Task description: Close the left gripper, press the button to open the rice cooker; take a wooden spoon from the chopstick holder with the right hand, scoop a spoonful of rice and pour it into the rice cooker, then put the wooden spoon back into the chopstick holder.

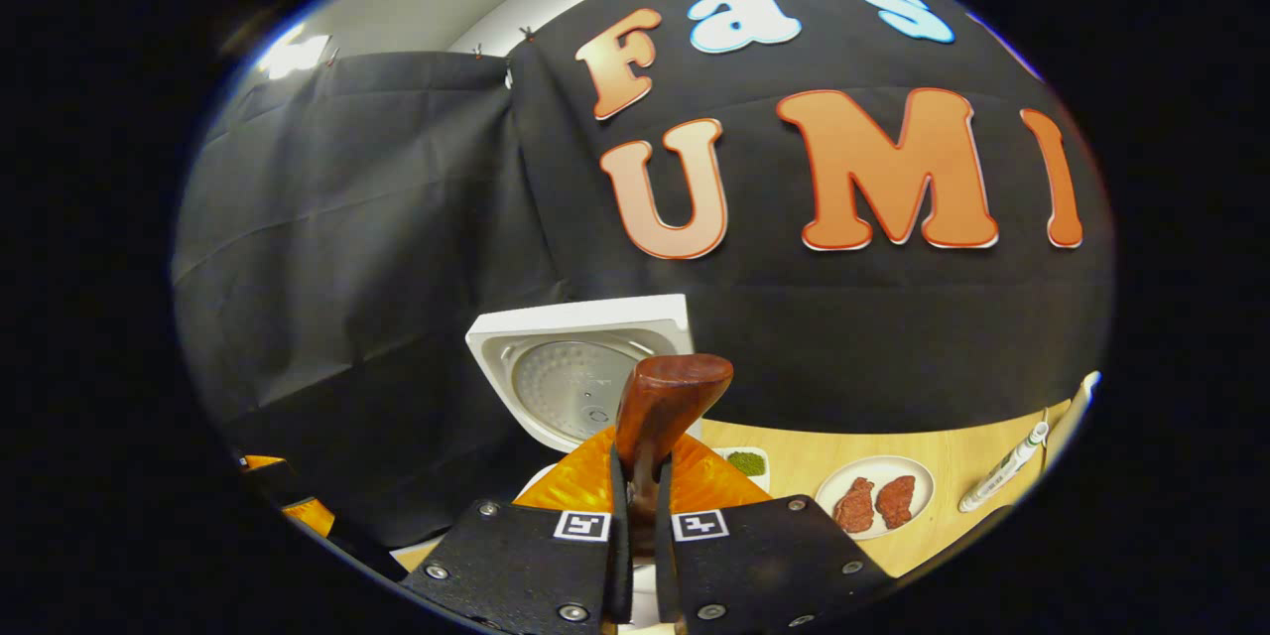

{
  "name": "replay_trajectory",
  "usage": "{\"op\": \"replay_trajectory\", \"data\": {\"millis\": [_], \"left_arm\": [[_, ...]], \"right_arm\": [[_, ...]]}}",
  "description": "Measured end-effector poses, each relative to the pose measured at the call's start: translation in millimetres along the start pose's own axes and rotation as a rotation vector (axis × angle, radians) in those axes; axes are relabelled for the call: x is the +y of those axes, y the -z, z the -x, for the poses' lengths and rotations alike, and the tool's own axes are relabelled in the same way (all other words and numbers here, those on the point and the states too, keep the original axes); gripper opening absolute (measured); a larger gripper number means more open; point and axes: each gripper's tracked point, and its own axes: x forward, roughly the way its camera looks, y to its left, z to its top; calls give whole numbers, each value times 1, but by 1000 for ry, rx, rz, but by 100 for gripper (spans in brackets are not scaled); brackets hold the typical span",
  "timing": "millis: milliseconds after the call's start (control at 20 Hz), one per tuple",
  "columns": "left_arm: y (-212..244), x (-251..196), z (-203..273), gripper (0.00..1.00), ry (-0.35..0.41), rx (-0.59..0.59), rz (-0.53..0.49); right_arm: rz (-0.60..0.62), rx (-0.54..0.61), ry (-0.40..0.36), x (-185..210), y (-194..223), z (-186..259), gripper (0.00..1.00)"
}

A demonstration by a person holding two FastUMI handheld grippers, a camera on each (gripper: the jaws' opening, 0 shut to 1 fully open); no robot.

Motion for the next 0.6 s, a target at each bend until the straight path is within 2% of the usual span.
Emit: {"op": "replay_trajectory", "data": {"millis": [400,600], "left_arm": [[-25,-65,6,100,59,-26,4],[-39,-104,7,100,95,-43,23]], "right_arm": [[-202,-24,186,-126,11,107,8],[-272,9,296,-185,45,153,8]]}}
